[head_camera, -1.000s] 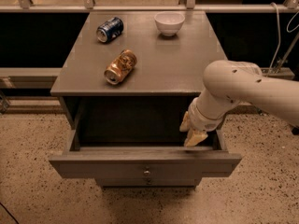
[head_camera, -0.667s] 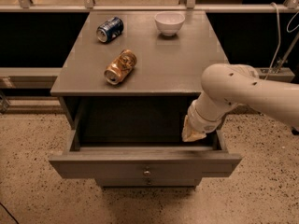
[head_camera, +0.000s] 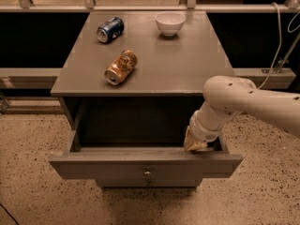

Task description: Open top drawer

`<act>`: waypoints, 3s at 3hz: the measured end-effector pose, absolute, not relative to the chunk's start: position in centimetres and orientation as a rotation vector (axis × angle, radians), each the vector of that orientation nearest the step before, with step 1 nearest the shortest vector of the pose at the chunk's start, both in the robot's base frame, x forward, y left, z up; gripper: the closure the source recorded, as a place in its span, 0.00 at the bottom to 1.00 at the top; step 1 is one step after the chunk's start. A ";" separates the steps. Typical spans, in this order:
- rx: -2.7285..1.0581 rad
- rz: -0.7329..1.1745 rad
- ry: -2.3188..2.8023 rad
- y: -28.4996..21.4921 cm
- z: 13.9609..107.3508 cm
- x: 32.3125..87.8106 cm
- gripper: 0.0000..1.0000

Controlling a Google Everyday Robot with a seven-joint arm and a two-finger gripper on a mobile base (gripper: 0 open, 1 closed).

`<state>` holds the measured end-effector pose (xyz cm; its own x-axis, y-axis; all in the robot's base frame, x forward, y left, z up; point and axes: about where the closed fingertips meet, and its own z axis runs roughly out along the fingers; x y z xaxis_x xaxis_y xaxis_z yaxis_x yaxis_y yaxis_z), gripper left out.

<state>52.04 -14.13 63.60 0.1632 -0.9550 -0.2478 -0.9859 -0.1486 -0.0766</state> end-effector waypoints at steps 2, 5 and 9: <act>-2.247 0.479 1.876 -13.3 64.3 47.4 0.82; -2.237 0.780 1.870 -12.2 67.2 42.6 1.00; -2.068 0.495 1.623 -14.5 78.0 44.9 0.68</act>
Offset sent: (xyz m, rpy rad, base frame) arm -0.0728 0.0122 0.0248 0.1370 0.2410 0.0653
